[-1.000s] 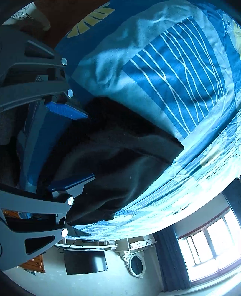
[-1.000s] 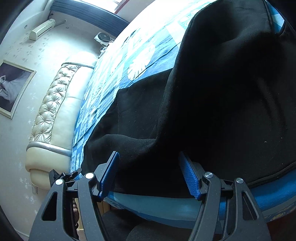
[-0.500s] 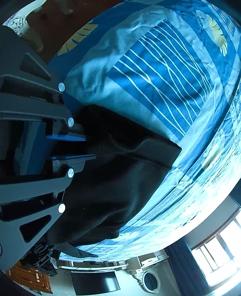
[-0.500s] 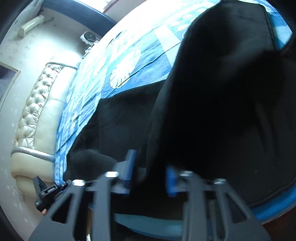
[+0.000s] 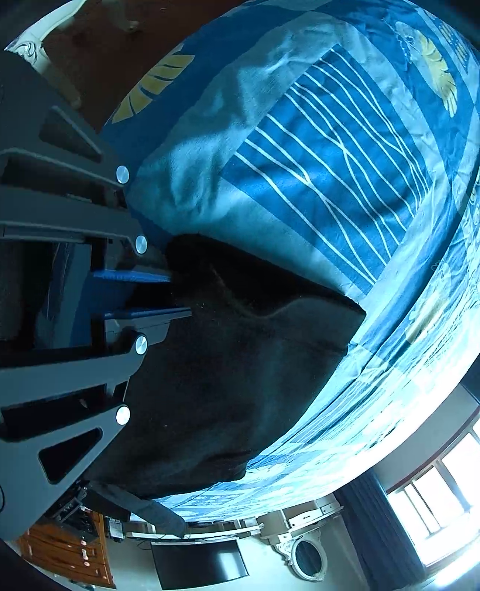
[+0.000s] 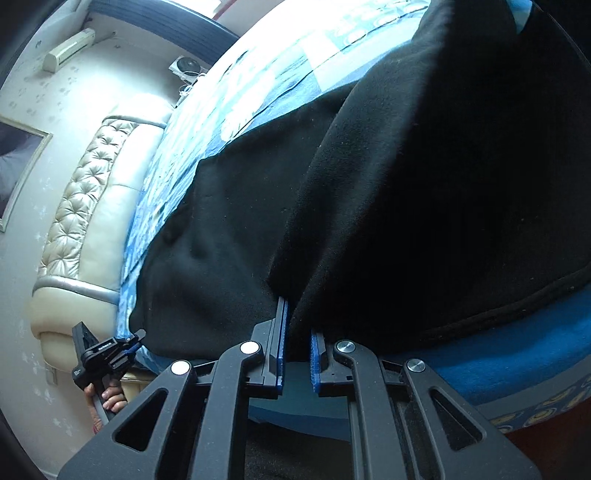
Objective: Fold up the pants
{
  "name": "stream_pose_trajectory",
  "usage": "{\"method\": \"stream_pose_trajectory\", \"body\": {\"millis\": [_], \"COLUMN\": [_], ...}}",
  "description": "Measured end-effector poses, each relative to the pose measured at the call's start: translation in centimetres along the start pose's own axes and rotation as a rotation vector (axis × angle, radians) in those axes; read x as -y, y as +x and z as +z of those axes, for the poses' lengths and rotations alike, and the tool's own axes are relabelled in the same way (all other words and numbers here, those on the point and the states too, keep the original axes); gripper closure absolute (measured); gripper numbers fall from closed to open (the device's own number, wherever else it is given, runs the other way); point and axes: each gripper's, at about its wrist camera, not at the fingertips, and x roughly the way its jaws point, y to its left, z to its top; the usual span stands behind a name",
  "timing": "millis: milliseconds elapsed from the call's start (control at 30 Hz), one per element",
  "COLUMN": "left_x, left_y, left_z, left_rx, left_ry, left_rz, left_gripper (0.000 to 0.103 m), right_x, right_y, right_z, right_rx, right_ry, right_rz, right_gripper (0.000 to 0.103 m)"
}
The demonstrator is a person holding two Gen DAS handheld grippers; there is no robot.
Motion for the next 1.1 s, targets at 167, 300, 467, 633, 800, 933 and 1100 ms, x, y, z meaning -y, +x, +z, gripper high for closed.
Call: {"method": "stream_pose_trajectory", "body": {"millis": [167,300,467,633,800,933,1100], "left_x": [1.3,3.0,6.5,8.8,9.9,10.1,10.3], "left_y": [-1.3,-2.8,-4.7,-3.7,-1.3,0.0,0.7], "left_z": [-1.0,-2.1,-3.3,-3.1,-3.2,-3.5,-3.8], "left_rx": [0.036,0.104,0.305,0.331,0.281,0.248,0.242], "left_ry": [0.093,0.174,0.303,0.316,0.28,0.246,0.225], "left_rz": [0.028,0.07,0.166,0.163,0.18,0.184,0.182], "left_gripper": [0.083,0.061,0.022,0.017,0.017,0.017,0.017], "right_x": [1.1,4.7,14.9,23.5,24.7,24.1,25.1], "right_y": [-4.7,-12.4,-22.2,-23.0,-20.8,-21.3,-25.3], "right_z": [0.8,3.0,6.8,10.7,13.1,14.6,12.9], "right_rx": [0.078,0.263,0.565,0.546,0.48,0.475,0.615], "right_ry": [0.014,0.053,0.276,0.461,0.438,0.363,0.334], "right_rz": [0.074,0.023,-0.209,-0.336,-0.363,-0.356,-0.413], "right_gripper": [0.071,0.056,0.048,0.048,0.07,0.09,0.092]}}
